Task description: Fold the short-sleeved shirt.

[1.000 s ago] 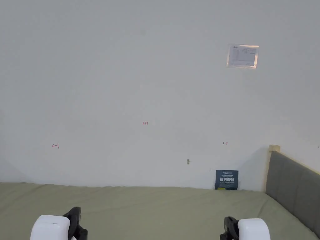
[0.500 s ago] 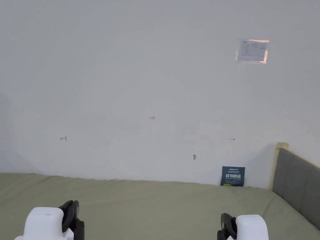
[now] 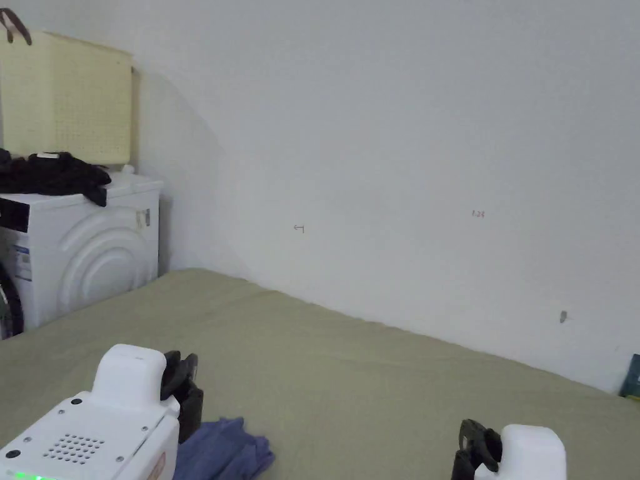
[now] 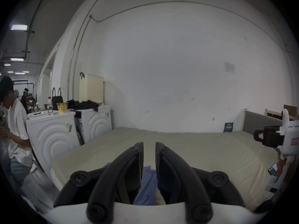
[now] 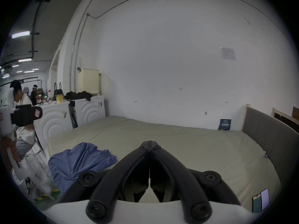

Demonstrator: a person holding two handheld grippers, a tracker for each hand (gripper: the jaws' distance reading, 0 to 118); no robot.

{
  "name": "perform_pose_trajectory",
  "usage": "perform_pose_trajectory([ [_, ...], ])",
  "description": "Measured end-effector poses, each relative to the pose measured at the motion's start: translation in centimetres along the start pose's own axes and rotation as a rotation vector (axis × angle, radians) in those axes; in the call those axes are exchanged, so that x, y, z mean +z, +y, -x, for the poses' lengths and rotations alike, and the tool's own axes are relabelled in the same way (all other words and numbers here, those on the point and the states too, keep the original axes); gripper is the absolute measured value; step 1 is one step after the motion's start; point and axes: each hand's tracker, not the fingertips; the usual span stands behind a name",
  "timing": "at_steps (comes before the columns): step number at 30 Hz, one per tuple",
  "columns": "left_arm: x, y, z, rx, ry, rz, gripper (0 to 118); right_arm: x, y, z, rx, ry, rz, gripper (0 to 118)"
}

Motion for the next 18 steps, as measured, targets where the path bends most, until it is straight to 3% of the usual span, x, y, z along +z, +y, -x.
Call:
perform_pose_trajectory([
  [6,-6.1,-2.1,4.0,0.016,0.016,0.228,7,-1.4,-1.2,1.7,0.022,0.051,0.037,1],
  [12,-16.7,-7.9,6.6,0.046,-0.033,0.561,7,-3.0,-3.0,1.5,0.044,0.060,0.092,1],
  [14,-19.9,-11.1,6.6,0.038,-0.057,0.763,7,-3.5,-3.6,1.2,0.046,0.053,0.115,1],
  [16,-22.3,-13.9,6.9,0.108,-0.116,0.834,7,-3.9,-4.2,1.0,0.055,0.047,0.136,1],
  [18,-24.0,-15.9,7.2,0.070,-0.085,0.860,7,-4.2,-4.6,0.6,0.060,0.035,0.156,1],
])
